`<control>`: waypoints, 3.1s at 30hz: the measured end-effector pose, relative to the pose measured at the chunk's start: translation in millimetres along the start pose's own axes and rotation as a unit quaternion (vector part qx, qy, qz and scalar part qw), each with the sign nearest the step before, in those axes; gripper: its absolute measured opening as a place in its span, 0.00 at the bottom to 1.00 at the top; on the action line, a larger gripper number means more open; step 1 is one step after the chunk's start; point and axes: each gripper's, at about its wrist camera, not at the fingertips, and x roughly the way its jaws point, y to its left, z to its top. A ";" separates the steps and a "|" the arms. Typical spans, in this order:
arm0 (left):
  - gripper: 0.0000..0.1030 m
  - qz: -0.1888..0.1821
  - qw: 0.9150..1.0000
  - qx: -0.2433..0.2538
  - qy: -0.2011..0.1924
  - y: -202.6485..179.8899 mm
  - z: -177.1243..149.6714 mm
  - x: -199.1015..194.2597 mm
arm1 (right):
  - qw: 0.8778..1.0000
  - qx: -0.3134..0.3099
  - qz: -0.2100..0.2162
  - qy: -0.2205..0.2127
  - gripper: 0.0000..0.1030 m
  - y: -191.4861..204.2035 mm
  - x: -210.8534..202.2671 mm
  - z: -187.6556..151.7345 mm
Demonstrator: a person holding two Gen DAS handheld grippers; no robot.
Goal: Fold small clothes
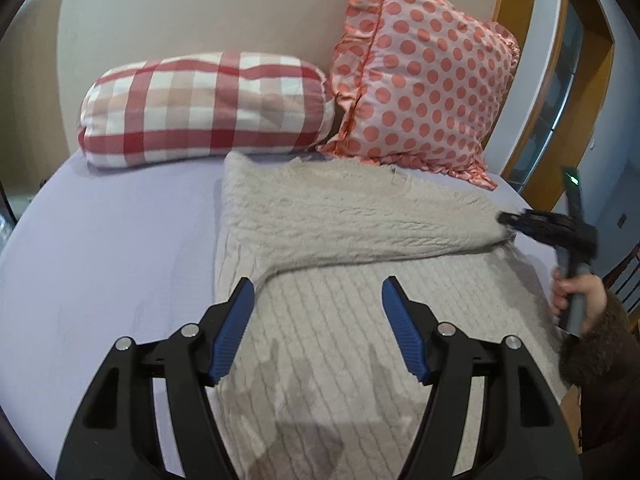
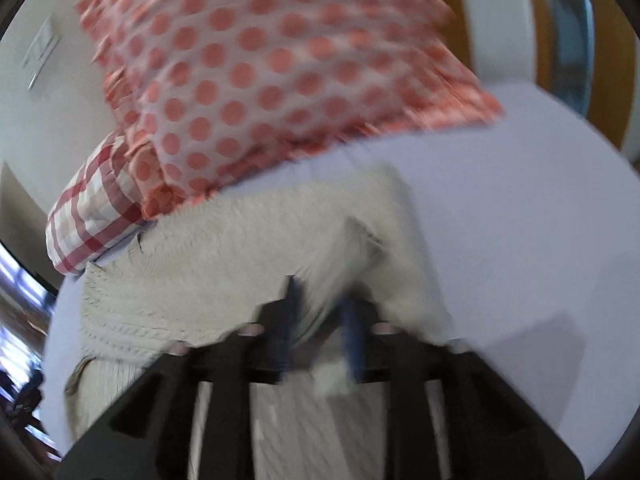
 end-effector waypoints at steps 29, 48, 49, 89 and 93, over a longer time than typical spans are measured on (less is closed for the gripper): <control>0.64 -0.018 0.993 -0.071 0.092 16.4 -135.9 -76.8 | 0.972 0.010 0.218 0.082 0.42 -70.3 -119.9 -169.8; 0.08 -0.113 0.984 -0.121 0.069 16.2 -102.5 -80.2 | 0.911 0.082 0.402 -0.036 0.08 -63.8 -146.2 -128.6; 0.08 -0.110 0.985 -0.121 0.055 17.2 -89.4 -80.0 | 0.908 0.086 0.407 -0.047 0.08 -62.0 -146.3 -117.0; 0.60 0.037 0.989 -0.112 0.085 48.5 114.1 160.5 | 0.991 -0.055 0.099 0.067 0.94 60.2 65.5 19.1; 0.56 0.059 0.988 -0.105 0.095 60.1 104.3 165.9 | 0.992 -0.094 0.054 0.071 0.95 69.1 75.1 12.3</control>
